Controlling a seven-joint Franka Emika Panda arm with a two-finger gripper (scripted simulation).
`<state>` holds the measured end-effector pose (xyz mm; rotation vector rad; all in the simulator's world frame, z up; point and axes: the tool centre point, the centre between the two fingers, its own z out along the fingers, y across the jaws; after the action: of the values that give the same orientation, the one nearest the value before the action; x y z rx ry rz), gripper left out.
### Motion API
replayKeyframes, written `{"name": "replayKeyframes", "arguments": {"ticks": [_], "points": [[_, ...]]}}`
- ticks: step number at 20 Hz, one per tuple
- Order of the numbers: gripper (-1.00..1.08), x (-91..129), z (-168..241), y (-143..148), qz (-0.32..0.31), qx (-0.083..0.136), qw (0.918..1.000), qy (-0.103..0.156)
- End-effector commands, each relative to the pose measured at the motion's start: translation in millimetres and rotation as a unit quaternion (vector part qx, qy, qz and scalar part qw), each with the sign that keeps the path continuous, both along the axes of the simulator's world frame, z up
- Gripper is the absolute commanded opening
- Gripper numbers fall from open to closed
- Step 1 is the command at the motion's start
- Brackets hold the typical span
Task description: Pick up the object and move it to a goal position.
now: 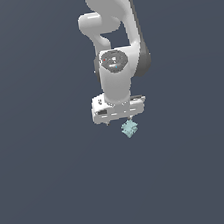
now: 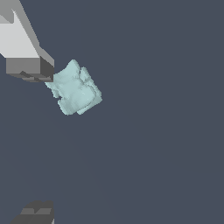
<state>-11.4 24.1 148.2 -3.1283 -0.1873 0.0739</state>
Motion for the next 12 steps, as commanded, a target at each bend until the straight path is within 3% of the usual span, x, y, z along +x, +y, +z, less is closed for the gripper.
{"name": "replayKeyframes", "arguments": {"ticks": [1,7,12], "points": [[1.0,-1.1,-3.9,3.1,0.017,0.0,0.9999,-0.001],[1.0,-5.4,-18.3,15.0,0.083,0.0,0.9965,-0.007],[1.0,-11.3,-34.3,29.4,0.16,0.001,0.9871,-0.013]]}}
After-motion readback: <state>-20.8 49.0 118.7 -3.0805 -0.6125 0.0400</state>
